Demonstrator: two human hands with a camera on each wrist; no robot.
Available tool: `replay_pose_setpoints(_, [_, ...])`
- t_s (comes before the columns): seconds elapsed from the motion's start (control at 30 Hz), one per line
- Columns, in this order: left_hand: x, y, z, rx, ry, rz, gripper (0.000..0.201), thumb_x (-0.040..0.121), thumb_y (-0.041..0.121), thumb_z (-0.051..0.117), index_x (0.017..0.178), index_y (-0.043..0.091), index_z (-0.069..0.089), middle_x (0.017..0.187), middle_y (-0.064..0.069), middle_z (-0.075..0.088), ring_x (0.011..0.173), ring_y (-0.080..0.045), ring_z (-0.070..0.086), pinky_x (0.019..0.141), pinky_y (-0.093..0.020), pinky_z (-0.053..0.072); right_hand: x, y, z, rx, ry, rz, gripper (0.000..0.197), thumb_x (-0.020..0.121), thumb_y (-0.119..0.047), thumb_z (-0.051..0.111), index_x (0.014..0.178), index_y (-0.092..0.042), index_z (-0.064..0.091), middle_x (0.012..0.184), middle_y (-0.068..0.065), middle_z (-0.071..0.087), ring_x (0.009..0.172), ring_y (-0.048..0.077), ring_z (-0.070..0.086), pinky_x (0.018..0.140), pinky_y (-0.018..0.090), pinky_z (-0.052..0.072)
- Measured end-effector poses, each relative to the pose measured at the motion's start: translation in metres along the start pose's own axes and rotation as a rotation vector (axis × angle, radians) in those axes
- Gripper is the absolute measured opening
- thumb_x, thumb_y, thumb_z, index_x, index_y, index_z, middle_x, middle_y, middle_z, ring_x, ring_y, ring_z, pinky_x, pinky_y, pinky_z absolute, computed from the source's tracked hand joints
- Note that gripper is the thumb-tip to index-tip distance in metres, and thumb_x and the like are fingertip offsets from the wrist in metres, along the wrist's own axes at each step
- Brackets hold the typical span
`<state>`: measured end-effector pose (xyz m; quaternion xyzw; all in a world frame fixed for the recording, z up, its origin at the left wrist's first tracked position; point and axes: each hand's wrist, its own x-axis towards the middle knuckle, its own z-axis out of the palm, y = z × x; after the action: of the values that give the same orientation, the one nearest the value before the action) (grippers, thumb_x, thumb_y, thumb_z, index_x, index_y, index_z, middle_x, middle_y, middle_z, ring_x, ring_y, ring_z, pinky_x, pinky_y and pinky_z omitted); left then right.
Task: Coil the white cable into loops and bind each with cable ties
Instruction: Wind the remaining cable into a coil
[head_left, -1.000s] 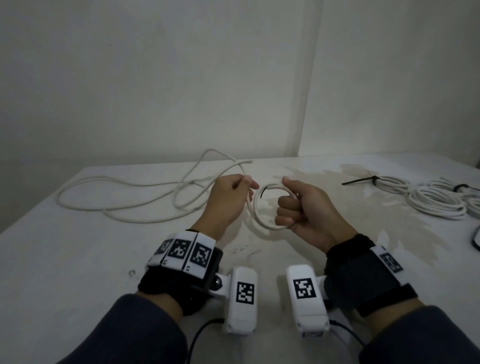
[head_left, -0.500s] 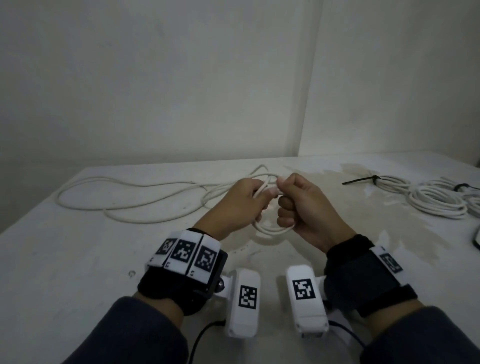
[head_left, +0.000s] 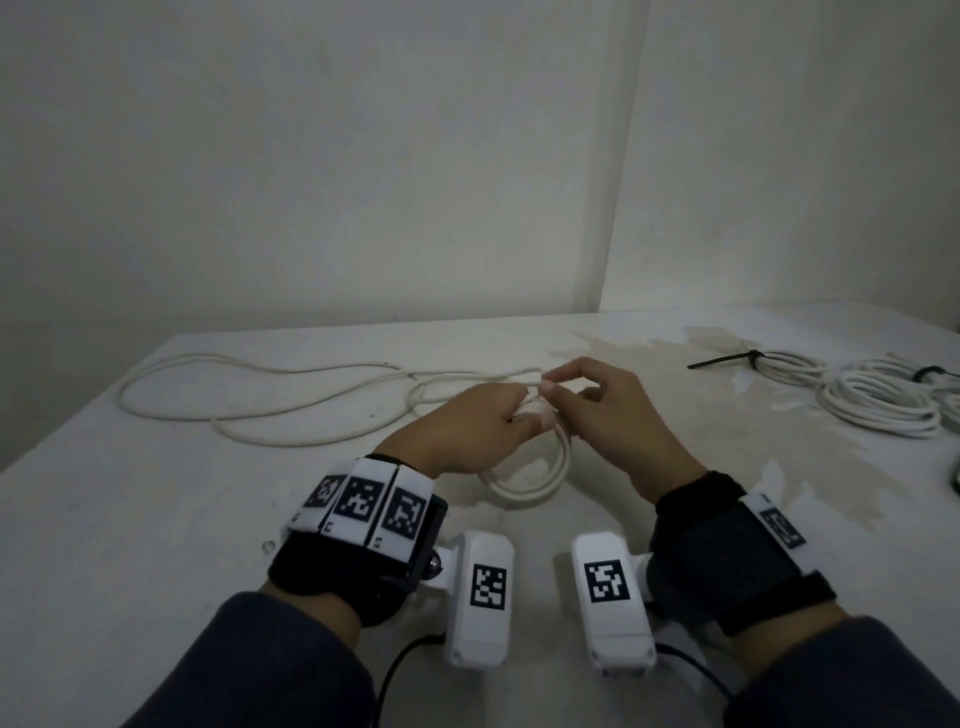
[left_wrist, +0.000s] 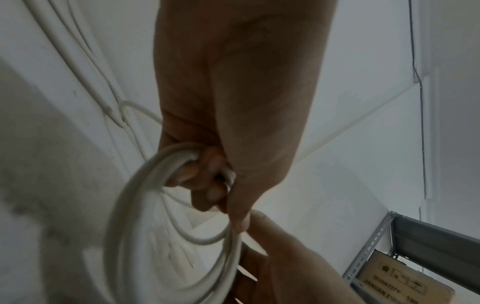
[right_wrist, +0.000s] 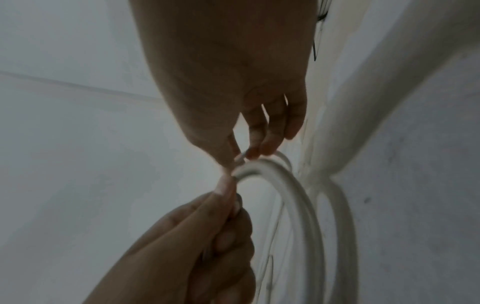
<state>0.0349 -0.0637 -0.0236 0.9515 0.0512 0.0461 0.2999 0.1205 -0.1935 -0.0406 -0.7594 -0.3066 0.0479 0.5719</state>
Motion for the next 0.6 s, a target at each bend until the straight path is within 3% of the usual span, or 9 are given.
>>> replay_pose_setpoints(0.07, [-0.002, 0.002, -0.001, 0.034, -0.041, -0.035, 0.036, 0.099, 0.038, 0.045, 0.117, 0.008, 0.055, 0.12, -0.011, 0.058, 0.109, -0.023, 0.055, 0.077, -0.025, 0.039, 0.004, 0.007, -0.006, -0.175, 0.056, -0.075, 0.007, 0.085, -0.023, 0.071, 0.083, -0.017, 0.073, 0.062, -0.012, 0.055, 0.057, 0.003, 0.044, 0.061, 0.021, 0.035])
replay_pose_setpoints(0.13, [-0.001, 0.003, -0.001, 0.055, -0.086, -0.068, 0.035, 0.098, 0.038, 0.046, 0.11, 0.006, 0.055, 0.116, -0.018, 0.057, 0.104, -0.028, 0.057, 0.065, -0.023, 0.034, 0.009, 0.012, -0.009, -0.206, 0.167, -0.06, 0.008, 0.089, -0.021, 0.066, 0.084, -0.016, 0.07, 0.071, -0.011, 0.057, 0.063, 0.004, 0.048, 0.061, 0.018, 0.038])
replay_pose_setpoints(0.17, [-0.001, 0.001, -0.002, 0.036, -0.105, -0.074, 0.031, 0.098, 0.038, 0.047, 0.098, 0.008, 0.055, 0.103, -0.018, 0.057, 0.09, -0.026, 0.059, 0.059, -0.023, 0.034, 0.011, 0.014, -0.011, -0.104, 0.26, -0.008, 0.01, 0.093, -0.019, 0.061, 0.088, -0.013, 0.067, 0.074, -0.005, 0.058, 0.063, 0.008, 0.053, 0.061, 0.019, 0.043])
replay_pose_setpoints(0.23, [-0.003, -0.002, -0.004, -0.093, -0.134, -0.057, 0.029, 0.097, 0.035, 0.049, 0.076, 0.016, 0.047, 0.075, -0.005, 0.049, 0.059, -0.015, 0.05, 0.054, -0.022, 0.038, 0.014, 0.015, -0.014, 0.255, 0.464, 0.158, 0.012, 0.097, -0.014, 0.051, 0.096, -0.005, 0.06, 0.075, 0.005, 0.056, 0.053, 0.013, 0.061, 0.057, 0.025, 0.053])
replay_pose_setpoints(0.33, [-0.003, -0.013, -0.015, -0.431, -0.071, 0.007, 0.032, 0.099, 0.022, 0.048, 0.068, 0.016, 0.041, 0.053, 0.01, 0.04, 0.044, -0.005, 0.036, 0.048, -0.019, 0.036, 0.014, 0.013, -0.022, 0.719, 0.661, 0.395, 0.016, 0.096, -0.001, 0.043, 0.082, 0.0, 0.053, 0.071, 0.011, 0.055, 0.047, 0.014, 0.061, 0.048, 0.023, 0.054])
replay_pose_setpoints(0.4, [-0.003, -0.019, -0.025, -0.726, 0.093, 0.063, 0.031, 0.1, 0.017, 0.044, 0.069, 0.015, 0.041, 0.051, 0.01, 0.035, 0.04, -0.003, 0.031, 0.045, -0.016, 0.034, 0.012, 0.012, -0.026, 0.864, 0.645, 0.514, 0.024, 0.092, 0.007, 0.038, 0.07, 0.003, 0.048, 0.068, 0.015, 0.055, 0.047, 0.019, 0.059, 0.043, 0.022, 0.052])
replay_pose_setpoints(0.47, [-0.004, -0.024, -0.034, -1.003, 0.269, 0.081, 0.03, 0.1, 0.016, 0.041, 0.07, 0.014, 0.044, 0.053, 0.008, 0.032, 0.039, -0.002, 0.027, 0.042, -0.015, 0.031, 0.009, 0.013, -0.024, 0.84, 0.54, 0.603, 0.026, 0.091, 0.009, 0.034, 0.069, 0.005, 0.046, 0.064, 0.018, 0.057, 0.038, 0.019, 0.059, 0.036, 0.02, 0.049])
replay_pose_setpoints(0.53, [-0.003, -0.028, -0.036, -1.07, 0.348, 0.079, 0.031, 0.1, 0.016, 0.04, 0.07, 0.013, 0.046, 0.053, 0.007, 0.03, 0.039, -0.003, 0.025, 0.041, -0.015, 0.03, 0.009, 0.018, -0.021, 0.726, 0.434, 0.637, 0.026, 0.093, 0.007, 0.037, 0.069, 0.004, 0.046, 0.053, 0.017, 0.058, 0.03, 0.015, 0.055, 0.031, 0.017, 0.043])
replay_pose_setpoints(0.6, [-0.003, -0.029, -0.032, -0.973, 0.338, 0.068, 0.031, 0.1, 0.017, 0.041, 0.07, 0.014, 0.044, 0.054, 0.007, 0.029, 0.04, -0.004, 0.025, 0.042, -0.015, 0.031, 0.011, 0.021, -0.019, 0.574, 0.364, 0.584, 0.03, 0.095, -0.002, 0.049, 0.066, 0.001, 0.047, 0.038, 0.009, 0.054, 0.026, 0.011, 0.048, 0.029, 0.015, 0.037])
